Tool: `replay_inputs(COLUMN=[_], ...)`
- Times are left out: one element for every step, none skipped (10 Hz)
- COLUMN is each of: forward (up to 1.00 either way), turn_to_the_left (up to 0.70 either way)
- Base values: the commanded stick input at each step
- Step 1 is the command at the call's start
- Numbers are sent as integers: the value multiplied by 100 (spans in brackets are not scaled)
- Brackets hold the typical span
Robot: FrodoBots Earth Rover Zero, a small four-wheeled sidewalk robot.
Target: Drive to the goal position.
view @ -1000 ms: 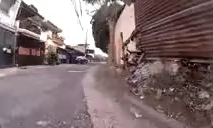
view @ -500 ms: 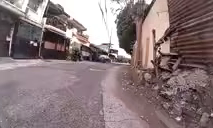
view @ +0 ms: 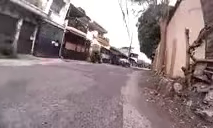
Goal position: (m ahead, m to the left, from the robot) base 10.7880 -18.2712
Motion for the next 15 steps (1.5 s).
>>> replay_inputs(forward=[100,100,100,100,100,100,100,100,100,100,100,100,100,100,100], turn_to_the_left=[0,0,0,0,0,-14,-40,-40,-40,-40,-40,-40,-40,0,0])
